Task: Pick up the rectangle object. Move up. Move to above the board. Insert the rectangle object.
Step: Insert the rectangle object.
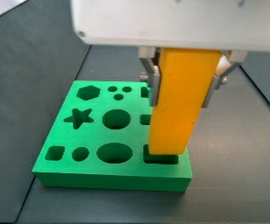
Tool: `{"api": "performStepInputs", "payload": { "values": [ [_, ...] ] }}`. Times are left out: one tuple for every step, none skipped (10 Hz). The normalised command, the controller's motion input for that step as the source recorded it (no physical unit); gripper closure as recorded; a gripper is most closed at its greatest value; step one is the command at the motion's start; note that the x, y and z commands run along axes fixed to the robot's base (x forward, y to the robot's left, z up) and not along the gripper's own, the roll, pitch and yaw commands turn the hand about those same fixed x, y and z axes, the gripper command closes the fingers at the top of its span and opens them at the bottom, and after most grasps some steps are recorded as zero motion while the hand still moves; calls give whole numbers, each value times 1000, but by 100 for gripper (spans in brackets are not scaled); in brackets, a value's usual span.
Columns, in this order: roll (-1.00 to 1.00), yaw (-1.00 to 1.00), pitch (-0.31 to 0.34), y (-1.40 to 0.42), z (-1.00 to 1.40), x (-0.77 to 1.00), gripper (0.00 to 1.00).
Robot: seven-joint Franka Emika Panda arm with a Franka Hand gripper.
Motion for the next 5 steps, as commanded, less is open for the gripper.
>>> {"api": "performStepInputs", "payload": {
  "values": [
    [0,0,0,0,-37,0,100],
    [77,0,0,0,-183,-49,100],
    [76,26,0,0,-217,-100,100],
    [36,26,0,0,-189,-74,100],
    [1,23,0,0,-154,-26,100]
  ]
}}
